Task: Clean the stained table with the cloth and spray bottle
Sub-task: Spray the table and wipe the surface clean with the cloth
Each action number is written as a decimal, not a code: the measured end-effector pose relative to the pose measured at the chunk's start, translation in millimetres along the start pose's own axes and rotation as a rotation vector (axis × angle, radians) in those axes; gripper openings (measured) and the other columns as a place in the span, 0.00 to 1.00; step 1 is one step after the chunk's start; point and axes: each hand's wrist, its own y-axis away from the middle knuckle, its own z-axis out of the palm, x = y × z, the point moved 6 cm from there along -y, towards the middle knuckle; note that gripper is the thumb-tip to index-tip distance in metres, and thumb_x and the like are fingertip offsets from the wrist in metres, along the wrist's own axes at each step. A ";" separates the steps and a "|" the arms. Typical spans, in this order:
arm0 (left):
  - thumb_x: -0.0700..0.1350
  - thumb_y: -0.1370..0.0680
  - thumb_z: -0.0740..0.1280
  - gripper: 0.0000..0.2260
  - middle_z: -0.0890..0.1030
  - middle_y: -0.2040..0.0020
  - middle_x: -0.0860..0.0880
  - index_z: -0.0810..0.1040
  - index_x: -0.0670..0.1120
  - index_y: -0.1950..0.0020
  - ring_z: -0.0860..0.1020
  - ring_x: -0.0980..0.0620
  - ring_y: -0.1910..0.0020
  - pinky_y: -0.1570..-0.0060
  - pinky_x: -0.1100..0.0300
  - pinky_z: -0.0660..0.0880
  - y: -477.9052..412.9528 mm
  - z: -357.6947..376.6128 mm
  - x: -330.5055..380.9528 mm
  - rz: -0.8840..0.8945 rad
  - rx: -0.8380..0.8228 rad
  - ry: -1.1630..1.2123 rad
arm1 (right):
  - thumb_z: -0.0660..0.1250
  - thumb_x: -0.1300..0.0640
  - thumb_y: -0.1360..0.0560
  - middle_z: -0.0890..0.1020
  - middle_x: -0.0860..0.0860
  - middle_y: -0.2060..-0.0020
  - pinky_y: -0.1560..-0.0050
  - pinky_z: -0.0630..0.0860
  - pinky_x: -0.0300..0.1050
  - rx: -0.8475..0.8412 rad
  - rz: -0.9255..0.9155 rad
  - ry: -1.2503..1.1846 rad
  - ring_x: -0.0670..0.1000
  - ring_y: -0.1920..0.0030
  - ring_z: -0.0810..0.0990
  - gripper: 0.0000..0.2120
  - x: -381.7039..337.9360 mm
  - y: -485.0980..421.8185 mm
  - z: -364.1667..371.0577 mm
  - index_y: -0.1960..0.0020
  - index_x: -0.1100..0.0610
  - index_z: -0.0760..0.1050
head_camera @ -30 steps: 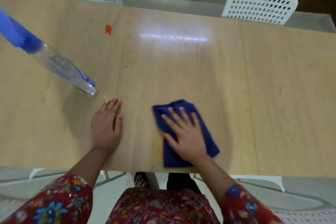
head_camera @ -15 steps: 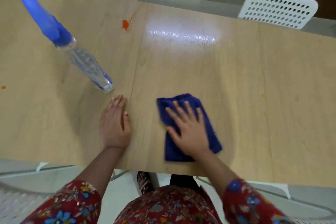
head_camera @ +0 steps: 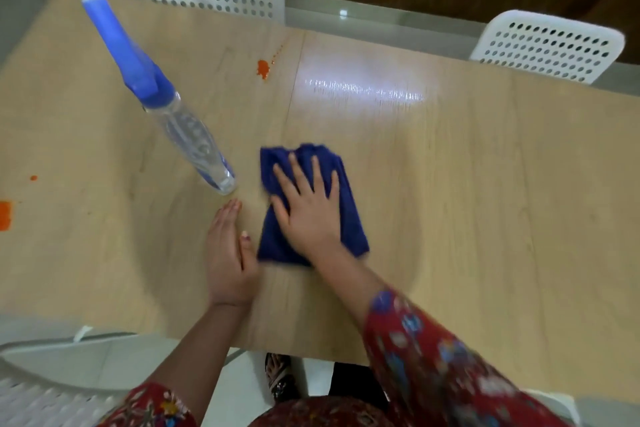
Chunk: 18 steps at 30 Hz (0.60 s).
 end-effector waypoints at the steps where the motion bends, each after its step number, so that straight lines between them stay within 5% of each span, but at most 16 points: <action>1: 0.46 0.20 0.51 0.24 0.71 0.30 0.40 0.68 0.35 0.29 0.67 0.44 0.30 0.28 0.50 0.61 -1.1 -1.0 0.0 0.000 0.004 0.008 | 0.52 0.40 0.21 0.54 0.45 0.22 0.26 0.46 0.63 -0.001 -0.040 0.007 0.54 0.21 0.48 0.27 3.4 24.9 1.4 0.23 0.44 0.57; 3: 0.46 0.21 0.51 0.24 0.72 0.30 0.40 0.68 0.35 0.29 0.67 0.44 0.30 0.29 0.50 0.61 -1.2 -2.3 1.2 -0.002 0.012 0.015 | 0.51 0.37 0.22 0.55 0.43 0.22 0.25 0.46 0.62 -0.012 0.028 0.041 0.53 0.22 0.49 0.28 38.0 50.7 -4.2 0.23 0.41 0.56; 8: 0.48 0.21 0.52 0.25 0.70 0.30 0.42 0.67 0.36 0.28 0.66 0.46 0.30 0.29 0.58 0.59 0.0 -5.2 5.8 0.000 0.025 0.062 | 0.44 0.41 0.19 0.47 0.44 0.21 0.27 0.40 0.68 0.022 0.533 0.017 0.57 0.22 0.42 0.25 117.6 -21.9 -27.8 0.22 0.39 0.48; 12: 0.47 0.20 0.52 0.24 0.70 0.30 0.41 0.66 0.36 0.28 0.67 0.46 0.30 0.29 0.55 0.61 -2.5 -6.6 5.4 0.027 0.047 0.101 | 0.47 0.41 0.19 0.46 0.46 0.21 0.28 0.38 0.68 -0.008 0.316 0.001 0.59 0.22 0.41 0.27 40.6 -42.0 -4.2 0.21 0.43 0.48; 15: 0.46 0.20 0.53 0.23 0.72 0.31 0.43 0.68 0.37 0.29 0.69 0.47 0.31 0.29 0.53 0.64 -0.7 -13.2 -0.9 -0.013 0.064 0.163 | 0.51 0.39 0.20 0.52 0.46 0.22 0.26 0.43 0.65 0.005 0.101 0.010 0.56 0.22 0.47 0.28 -18.4 35.1 10.3 0.22 0.45 0.55; 18: 0.46 0.22 0.54 0.22 0.72 0.31 0.43 0.70 0.39 0.30 0.69 0.45 0.31 0.30 0.50 0.64 3.7 -24.0 -14.9 -0.003 -0.019 0.053 | 0.51 0.36 0.21 0.52 0.43 0.22 0.25 0.47 0.62 0.002 0.094 0.031 0.53 0.21 0.48 0.29 11.7 104.8 4.8 0.22 0.42 0.54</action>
